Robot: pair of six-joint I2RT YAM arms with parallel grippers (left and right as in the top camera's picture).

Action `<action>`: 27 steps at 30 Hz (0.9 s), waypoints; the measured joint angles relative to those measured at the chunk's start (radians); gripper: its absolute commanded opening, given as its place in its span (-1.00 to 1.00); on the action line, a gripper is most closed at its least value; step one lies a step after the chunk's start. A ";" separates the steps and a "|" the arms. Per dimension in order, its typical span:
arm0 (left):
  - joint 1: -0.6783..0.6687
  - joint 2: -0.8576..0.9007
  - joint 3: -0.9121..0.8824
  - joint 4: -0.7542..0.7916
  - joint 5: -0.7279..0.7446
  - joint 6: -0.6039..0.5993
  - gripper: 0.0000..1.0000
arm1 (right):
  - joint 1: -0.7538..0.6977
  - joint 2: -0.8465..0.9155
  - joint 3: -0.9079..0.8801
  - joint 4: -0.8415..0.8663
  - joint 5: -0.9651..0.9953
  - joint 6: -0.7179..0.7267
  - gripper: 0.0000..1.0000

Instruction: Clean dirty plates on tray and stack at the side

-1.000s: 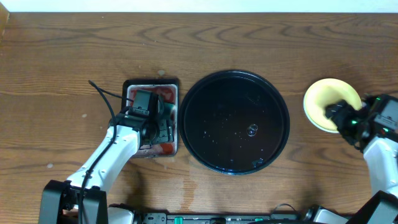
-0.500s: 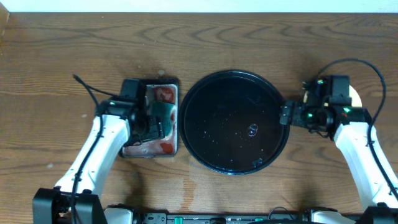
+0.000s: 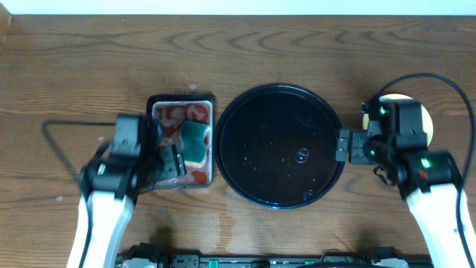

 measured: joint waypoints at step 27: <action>0.000 -0.602 -0.137 -0.004 0.000 0.037 0.55 | 0.054 -0.522 -0.209 0.013 0.028 0.000 0.99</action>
